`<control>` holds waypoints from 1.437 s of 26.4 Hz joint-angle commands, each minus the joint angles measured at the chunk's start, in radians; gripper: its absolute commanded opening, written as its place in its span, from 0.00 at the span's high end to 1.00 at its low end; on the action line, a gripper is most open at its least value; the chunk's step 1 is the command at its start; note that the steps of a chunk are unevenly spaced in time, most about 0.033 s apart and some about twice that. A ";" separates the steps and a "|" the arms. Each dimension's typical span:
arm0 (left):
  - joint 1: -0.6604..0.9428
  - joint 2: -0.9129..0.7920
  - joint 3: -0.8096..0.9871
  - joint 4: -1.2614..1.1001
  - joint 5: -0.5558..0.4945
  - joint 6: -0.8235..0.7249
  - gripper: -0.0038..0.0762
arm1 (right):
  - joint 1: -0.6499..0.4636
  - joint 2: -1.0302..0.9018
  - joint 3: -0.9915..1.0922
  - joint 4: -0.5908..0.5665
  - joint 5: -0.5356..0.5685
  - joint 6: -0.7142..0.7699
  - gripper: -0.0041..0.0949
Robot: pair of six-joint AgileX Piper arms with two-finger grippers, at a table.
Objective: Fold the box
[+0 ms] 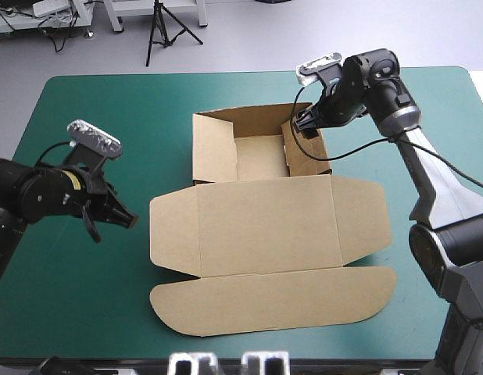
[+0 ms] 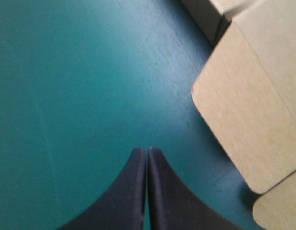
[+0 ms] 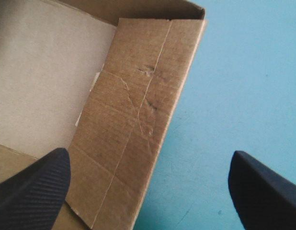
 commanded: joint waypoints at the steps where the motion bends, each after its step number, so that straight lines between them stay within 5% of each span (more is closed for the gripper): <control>1: -0.002 -0.073 0.072 0.004 0.034 -0.036 0.96 | -0.003 0.013 -0.024 0.000 -0.027 -0.009 0.16; 9: -0.002 -0.137 0.157 0.004 0.036 -0.064 0.96 | -0.003 0.148 -0.024 0.043 -0.029 -0.004 0.31; 18: -0.002 -0.137 0.157 0.004 0.036 -0.070 0.96 | -0.003 0.166 -0.031 0.031 -0.029 -0.050 0.97; 23: -0.002 -0.137 0.157 0.004 0.036 -0.070 0.96 | -0.065 0.166 -0.033 0.020 -0.036 -0.080 0.98; 28: -0.002 -0.137 0.157 0.008 0.036 -0.070 0.96 | -0.301 0.166 -0.085 -0.075 -0.004 -0.080 0.98; 38: -0.002 -0.137 0.157 0.048 0.034 -0.070 0.96 | -0.740 0.164 -0.099 -0.038 -0.015 -0.103 0.98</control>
